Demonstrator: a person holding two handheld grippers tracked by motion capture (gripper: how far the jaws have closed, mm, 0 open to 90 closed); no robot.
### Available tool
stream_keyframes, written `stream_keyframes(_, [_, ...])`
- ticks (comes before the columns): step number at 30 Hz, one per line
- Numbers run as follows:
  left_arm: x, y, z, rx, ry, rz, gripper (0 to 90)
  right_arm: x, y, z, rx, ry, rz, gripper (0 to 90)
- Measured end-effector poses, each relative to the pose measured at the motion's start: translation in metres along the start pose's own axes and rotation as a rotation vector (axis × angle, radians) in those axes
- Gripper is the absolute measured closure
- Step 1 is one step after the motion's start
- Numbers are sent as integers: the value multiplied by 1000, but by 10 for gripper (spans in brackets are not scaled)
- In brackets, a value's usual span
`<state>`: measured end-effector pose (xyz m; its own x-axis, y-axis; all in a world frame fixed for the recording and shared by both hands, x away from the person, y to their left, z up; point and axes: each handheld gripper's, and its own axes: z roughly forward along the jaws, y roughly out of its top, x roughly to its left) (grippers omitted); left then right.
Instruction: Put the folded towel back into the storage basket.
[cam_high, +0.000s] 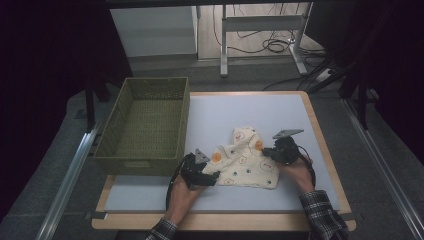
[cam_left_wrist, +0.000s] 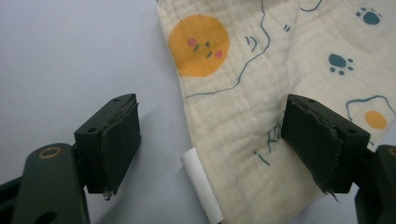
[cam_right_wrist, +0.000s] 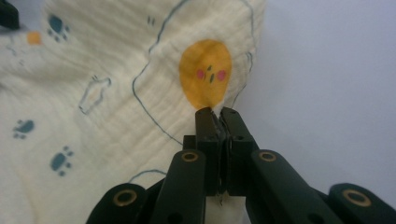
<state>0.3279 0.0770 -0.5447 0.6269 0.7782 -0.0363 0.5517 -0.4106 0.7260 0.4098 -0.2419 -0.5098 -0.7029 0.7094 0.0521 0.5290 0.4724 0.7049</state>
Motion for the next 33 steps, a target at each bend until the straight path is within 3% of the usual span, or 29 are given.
stream_keyframes(5, [0,0,0,1,-1,1,199,19,19,-27,-75,19,-40,872])
stream_keyframes(7, [0,0,0,-2,0,-1,199,39,25,-31,-88,54,-82,869])
stream_keyframes(11, [0,0,0,-3,0,-3,200,71,22,-20,-56,112,-156,864])
stream_keyframes(17, [0,0,0,-2,-1,-4,200,94,1,9,44,169,-194,830])
stream_keyframes(20, [0,0,0,-2,-1,-4,200,94,-2,11,51,194,-178,731])
stream_keyframes(24, [0,0,1,-5,-2,-5,200,86,4,-7,23,174,-168,651])
stream_keyframes(28, [0,-1,1,-5,-2,-5,200,70,8,-30,-11,128,-151,643])
stream_keyframes(30, [0,-1,1,-5,-3,-5,200,55,8,-41,-34,91,-117,644])
stream_keyframes(33, [0,0,0,-3,-3,-3,200,37,7,-47,-48,48,-83,644])
